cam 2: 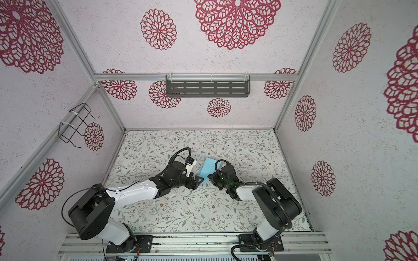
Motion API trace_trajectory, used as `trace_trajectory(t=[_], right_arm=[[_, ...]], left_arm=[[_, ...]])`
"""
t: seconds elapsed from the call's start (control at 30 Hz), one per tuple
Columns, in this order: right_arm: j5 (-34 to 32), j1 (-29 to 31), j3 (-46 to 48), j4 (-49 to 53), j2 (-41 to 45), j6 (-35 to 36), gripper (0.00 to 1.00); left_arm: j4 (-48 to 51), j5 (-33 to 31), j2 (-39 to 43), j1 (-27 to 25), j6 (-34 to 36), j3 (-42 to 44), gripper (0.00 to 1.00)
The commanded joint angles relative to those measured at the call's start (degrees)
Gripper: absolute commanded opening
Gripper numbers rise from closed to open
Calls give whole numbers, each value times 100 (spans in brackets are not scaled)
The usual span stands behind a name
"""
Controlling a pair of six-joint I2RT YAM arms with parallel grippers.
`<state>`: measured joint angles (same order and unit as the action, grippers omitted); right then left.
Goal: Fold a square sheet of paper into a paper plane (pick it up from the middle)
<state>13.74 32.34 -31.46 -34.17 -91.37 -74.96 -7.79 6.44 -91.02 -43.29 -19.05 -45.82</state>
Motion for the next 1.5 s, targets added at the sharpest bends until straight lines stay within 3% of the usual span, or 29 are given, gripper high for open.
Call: trace_trajectory(t=[0.0, 0.57, 1.1, 1.47], right_arm=[[49, -41, -288, 67, -4, -201, 1], [301, -155, -917, 540, -528, -542, 4], [655, -245, -1142, 546, -856, -862, 9], [724, -274, -1172, 577, -917, -951, 20]], left_arm=[[-207, -181, -280, -57, 733, -194, 77], [-1339, -227, -1418, 2, 2241, -303, 57], [-1728, -184, -1967, 184, 2542, -480, 40], [-1778, -236, -2033, 215, 2669, -469, 28]])
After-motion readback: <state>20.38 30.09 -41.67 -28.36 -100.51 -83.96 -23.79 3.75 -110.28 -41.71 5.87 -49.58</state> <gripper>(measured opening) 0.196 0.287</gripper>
